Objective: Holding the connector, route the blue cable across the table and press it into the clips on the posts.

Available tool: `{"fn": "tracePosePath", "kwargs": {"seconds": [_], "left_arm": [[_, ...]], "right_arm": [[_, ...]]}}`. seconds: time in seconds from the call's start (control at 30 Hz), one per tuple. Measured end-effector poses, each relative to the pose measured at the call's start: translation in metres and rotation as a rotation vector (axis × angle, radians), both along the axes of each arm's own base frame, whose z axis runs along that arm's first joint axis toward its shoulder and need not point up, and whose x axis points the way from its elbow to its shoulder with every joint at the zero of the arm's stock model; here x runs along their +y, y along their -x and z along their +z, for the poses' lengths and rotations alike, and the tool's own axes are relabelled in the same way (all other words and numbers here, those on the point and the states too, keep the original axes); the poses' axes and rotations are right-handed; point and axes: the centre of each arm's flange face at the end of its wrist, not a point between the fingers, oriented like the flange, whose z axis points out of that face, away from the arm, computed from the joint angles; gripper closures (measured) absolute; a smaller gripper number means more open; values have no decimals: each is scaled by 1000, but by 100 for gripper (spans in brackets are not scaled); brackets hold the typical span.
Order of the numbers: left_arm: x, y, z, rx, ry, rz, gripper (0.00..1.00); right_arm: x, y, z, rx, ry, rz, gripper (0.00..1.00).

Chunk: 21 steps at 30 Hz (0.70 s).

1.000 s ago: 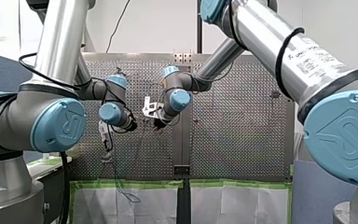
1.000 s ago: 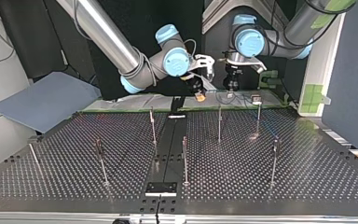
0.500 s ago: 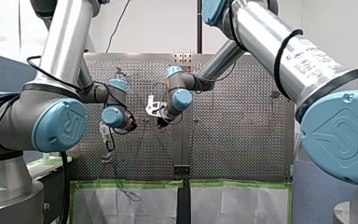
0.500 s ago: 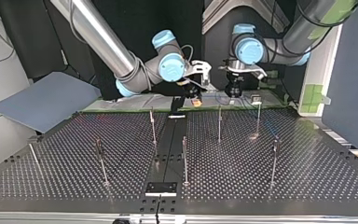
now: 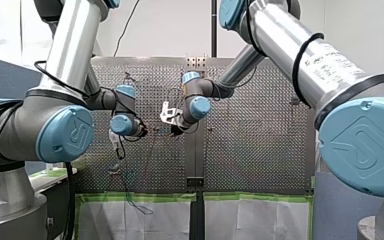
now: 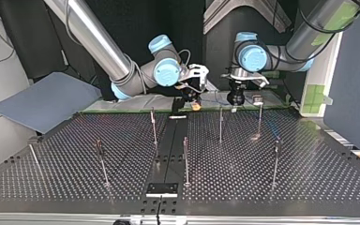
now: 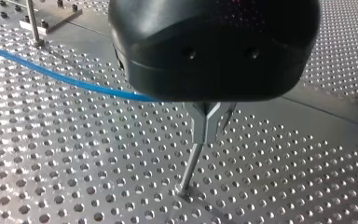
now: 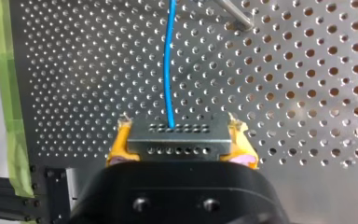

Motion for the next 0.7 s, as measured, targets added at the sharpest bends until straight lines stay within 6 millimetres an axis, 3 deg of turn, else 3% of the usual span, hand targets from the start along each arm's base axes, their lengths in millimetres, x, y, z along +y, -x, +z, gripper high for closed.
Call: {"fn": "tracePosePath", "kwargs": {"seconds": [0.23,0.7], "left_arm": [[3,-10,-15,21,-11,4,98],[14,-44,-9,0,-12,22,98]], "right_arm": [[-9,5,0,-8,-6,-9,100],[-25,9,0,-31,8,-15,100]]}}
